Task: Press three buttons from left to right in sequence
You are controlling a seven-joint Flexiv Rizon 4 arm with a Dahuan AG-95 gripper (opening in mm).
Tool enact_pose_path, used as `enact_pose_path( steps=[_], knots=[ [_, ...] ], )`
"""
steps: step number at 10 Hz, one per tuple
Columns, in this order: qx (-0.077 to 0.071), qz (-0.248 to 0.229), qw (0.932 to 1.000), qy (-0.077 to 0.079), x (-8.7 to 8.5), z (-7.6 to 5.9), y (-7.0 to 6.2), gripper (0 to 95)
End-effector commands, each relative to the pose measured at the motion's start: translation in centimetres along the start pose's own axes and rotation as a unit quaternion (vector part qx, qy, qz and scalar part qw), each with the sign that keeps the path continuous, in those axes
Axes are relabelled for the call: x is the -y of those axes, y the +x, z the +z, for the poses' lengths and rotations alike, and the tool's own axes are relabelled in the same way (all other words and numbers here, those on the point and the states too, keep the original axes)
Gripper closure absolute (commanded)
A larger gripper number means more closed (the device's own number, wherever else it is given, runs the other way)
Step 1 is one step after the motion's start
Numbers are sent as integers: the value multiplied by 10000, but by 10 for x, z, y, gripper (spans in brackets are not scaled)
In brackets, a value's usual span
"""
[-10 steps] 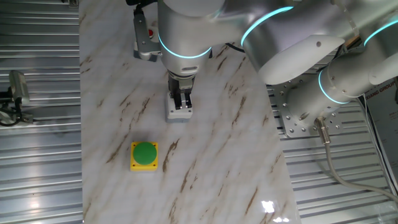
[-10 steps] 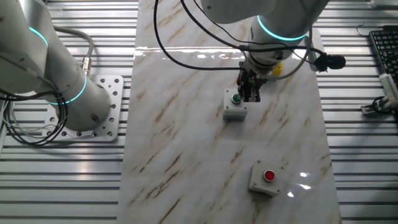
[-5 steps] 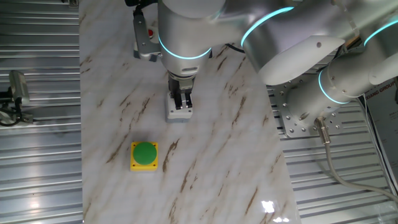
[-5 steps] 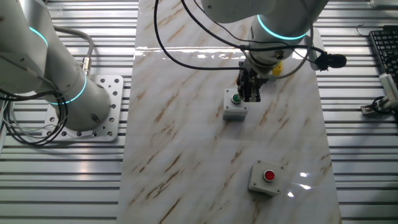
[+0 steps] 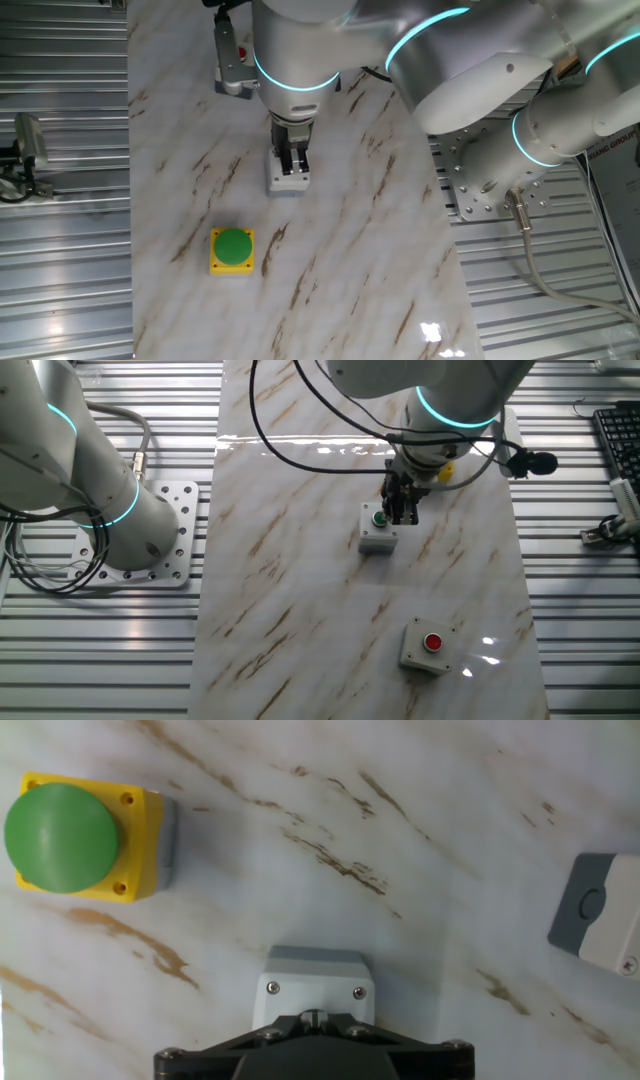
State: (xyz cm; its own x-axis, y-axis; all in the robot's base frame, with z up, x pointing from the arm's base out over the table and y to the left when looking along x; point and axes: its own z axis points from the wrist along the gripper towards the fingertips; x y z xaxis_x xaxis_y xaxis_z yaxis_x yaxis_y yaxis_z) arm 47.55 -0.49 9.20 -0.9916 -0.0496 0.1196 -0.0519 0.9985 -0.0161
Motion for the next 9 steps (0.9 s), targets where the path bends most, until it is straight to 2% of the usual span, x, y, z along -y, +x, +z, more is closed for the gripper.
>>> enact_pose_path(
  steps=[1,8,9],
  knots=[
    [-19,-7,10000,-7,-1,1,0,950],
    [14,19,10000,-19,-3,2,5,950],
    [5,-8,10000,35,-3,4,5,950]
  ],
)
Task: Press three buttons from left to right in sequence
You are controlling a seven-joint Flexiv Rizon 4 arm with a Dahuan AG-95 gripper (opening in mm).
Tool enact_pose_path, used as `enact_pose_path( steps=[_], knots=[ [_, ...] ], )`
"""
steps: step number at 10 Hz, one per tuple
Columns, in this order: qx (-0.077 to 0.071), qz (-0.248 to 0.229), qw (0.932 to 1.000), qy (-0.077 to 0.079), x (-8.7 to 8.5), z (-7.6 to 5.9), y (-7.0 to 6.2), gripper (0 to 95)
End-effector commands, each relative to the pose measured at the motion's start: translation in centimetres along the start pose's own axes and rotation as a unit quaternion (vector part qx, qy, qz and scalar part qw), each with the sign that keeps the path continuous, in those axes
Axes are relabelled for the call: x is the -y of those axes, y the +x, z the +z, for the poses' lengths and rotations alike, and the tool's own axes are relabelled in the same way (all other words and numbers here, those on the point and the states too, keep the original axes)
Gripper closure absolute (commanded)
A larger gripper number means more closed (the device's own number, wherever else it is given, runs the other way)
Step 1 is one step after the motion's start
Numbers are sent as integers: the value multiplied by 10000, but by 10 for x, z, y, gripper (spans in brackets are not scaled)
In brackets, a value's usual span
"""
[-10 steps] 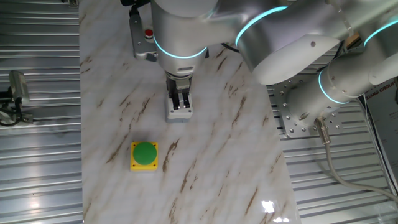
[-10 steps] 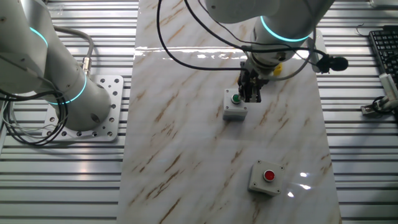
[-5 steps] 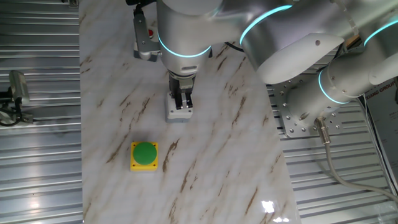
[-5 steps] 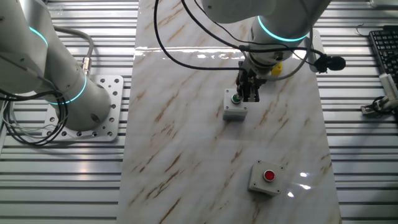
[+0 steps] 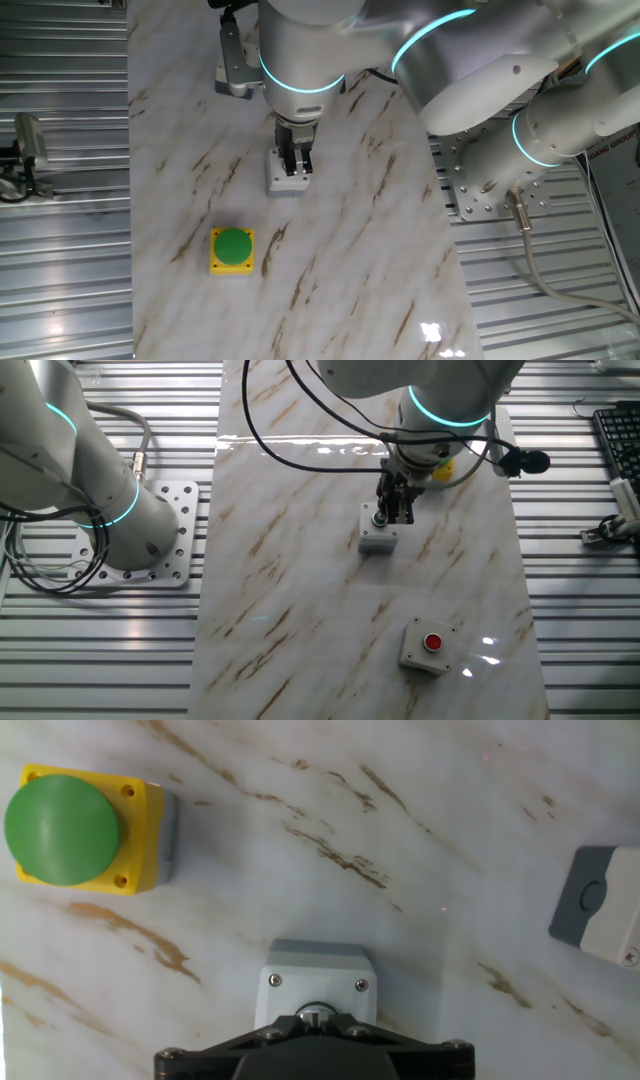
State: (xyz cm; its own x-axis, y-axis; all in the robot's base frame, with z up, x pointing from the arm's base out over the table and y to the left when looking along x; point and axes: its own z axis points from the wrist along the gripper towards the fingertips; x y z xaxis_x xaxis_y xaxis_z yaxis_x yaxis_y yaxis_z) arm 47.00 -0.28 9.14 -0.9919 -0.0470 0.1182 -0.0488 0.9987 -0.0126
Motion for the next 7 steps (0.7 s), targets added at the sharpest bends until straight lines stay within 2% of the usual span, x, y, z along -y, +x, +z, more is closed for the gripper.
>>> enact_pose_path(
  steps=[1,2,3,6,7],
  knots=[
    [-3,-11,10000,46,0,4,0,950],
    [19,5,10000,14,0,6,0,950],
    [22,-32,10000,78,-1,7,-1,950],
    [-5,-20,10000,90,-1,10,-1,950],
    [103,-3,9999,84,-1,13,-1,950]
  ],
)
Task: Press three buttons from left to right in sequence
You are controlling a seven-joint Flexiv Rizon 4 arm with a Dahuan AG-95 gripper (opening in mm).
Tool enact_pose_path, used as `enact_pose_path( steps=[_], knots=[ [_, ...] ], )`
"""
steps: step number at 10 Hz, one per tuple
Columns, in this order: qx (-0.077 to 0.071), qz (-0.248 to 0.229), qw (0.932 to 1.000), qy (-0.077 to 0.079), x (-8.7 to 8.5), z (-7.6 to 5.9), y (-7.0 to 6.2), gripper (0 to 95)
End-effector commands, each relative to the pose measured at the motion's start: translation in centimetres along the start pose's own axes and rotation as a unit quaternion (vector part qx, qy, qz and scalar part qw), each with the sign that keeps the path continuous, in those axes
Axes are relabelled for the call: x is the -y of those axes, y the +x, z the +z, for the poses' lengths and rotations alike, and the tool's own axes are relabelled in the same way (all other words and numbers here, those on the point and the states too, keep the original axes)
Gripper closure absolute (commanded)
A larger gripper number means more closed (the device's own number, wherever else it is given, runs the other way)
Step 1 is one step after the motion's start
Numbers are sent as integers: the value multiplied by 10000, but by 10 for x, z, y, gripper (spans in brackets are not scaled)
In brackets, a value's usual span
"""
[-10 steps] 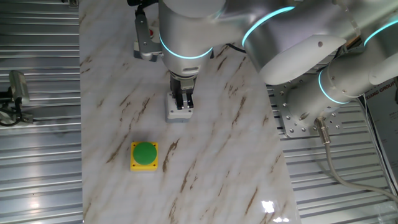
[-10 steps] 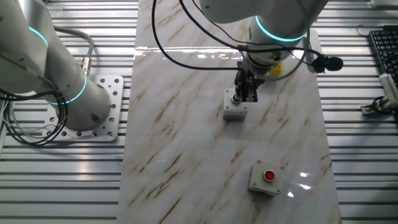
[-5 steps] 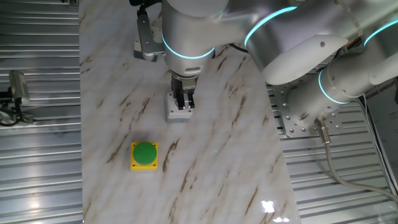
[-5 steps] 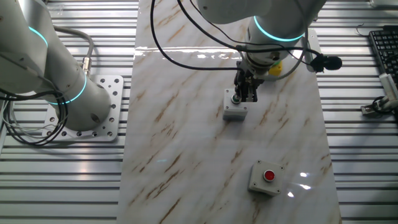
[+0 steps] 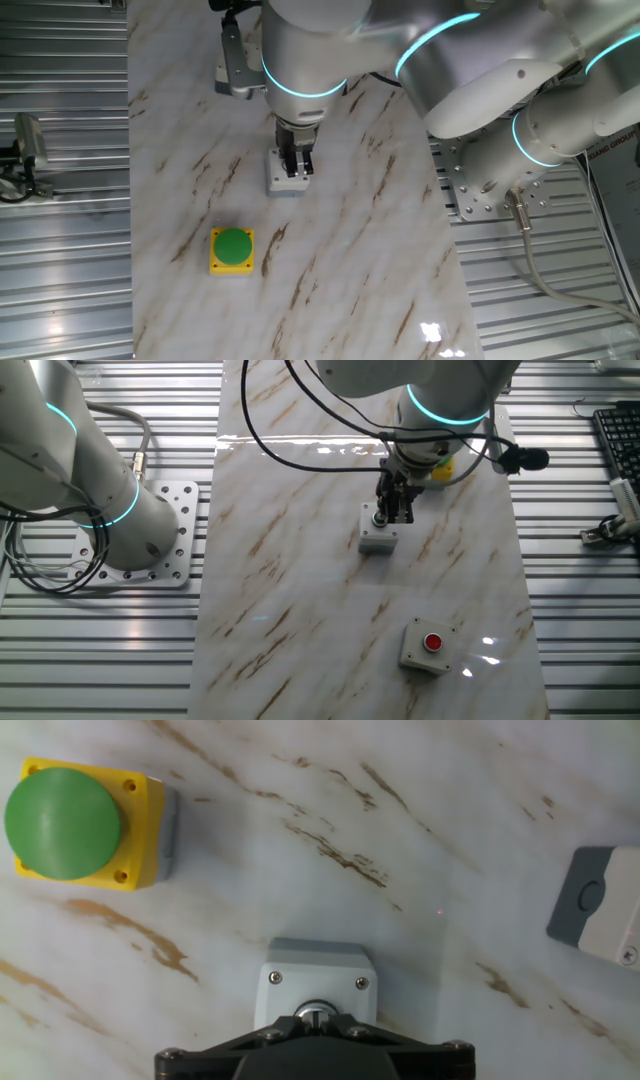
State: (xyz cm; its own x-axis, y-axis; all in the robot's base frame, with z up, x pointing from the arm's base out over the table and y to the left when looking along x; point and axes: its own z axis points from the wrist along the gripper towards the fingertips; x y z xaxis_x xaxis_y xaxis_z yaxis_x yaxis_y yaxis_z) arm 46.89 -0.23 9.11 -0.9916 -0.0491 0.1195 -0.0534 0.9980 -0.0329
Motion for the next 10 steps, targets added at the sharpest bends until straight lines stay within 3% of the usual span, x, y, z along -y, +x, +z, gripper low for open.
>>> enact_pose_path(
  steps=[1,2,3,5,6,7,9,10],
  knots=[
    [238,3,9997,-25,-1,15,-2,950],
    [187,3,9998,-18,-1,16,-2,950],
    [120,-39,9999,87,-1,15,-2,950],
    [291,-9,9996,-32,-2,16,-2,950],
    [196,-36,9998,-32,-1,14,-2,950],
    [-128,-48,9999,2,-1,9,-2,950],
    [-281,-25,9995,-167,1,-3,-1,950],
    [-252,-10,9995,-191,1,-4,-1,950]
  ],
)
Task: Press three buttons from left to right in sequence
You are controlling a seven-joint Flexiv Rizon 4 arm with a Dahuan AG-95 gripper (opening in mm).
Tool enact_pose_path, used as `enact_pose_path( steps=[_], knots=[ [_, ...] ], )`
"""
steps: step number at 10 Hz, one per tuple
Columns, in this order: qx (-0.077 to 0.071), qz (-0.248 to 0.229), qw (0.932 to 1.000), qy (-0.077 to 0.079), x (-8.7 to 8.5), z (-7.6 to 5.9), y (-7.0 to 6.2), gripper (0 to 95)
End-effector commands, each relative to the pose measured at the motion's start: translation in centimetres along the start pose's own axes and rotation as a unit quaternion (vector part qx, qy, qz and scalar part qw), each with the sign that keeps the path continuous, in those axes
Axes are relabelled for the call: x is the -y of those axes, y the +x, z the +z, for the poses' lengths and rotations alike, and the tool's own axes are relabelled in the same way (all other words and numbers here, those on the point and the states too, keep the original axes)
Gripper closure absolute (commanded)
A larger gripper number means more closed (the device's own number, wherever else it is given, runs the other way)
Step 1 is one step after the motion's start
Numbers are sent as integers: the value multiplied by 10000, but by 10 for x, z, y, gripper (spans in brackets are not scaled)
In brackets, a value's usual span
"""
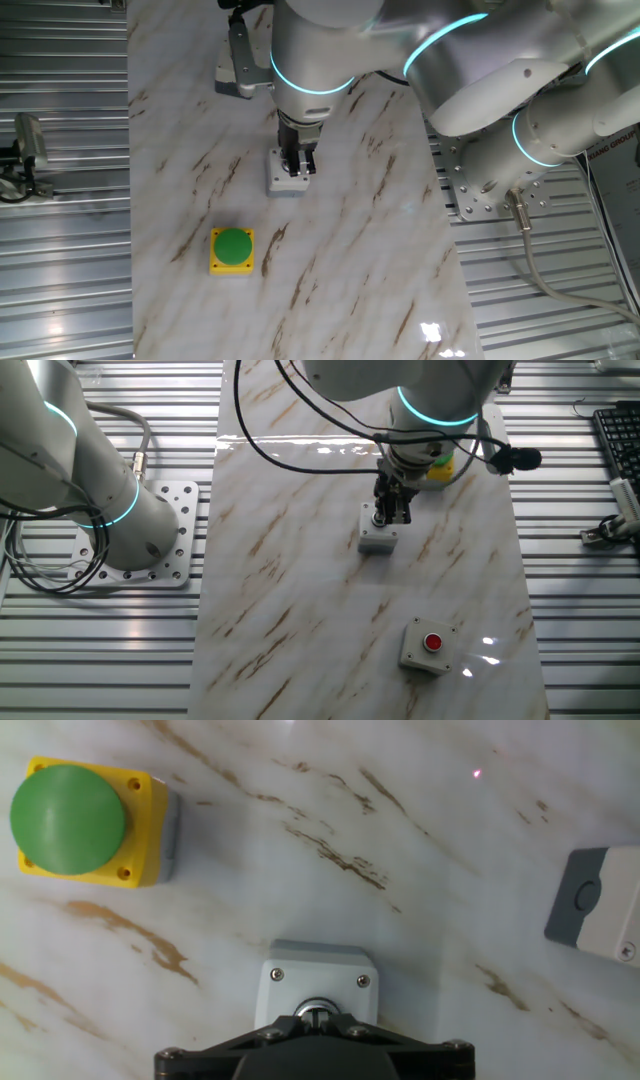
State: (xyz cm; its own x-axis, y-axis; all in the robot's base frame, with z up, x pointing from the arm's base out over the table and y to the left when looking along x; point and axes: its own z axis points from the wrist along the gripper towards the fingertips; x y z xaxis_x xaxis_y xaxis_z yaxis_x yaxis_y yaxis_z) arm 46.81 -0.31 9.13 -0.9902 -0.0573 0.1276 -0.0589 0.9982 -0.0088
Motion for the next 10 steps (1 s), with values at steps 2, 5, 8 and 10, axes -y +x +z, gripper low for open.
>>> enact_pose_path(
  steps=[2,5,8,10],
  knots=[
    [-75,36,9999,-104,0,-3,-2,950],
    [-107,16,9999,-107,0,-4,-2,950],
    [-78,-10,9999,-103,0,-4,-2,950],
    [-52,-34,9999,-98,0,-3,-2,950]
  ],
)
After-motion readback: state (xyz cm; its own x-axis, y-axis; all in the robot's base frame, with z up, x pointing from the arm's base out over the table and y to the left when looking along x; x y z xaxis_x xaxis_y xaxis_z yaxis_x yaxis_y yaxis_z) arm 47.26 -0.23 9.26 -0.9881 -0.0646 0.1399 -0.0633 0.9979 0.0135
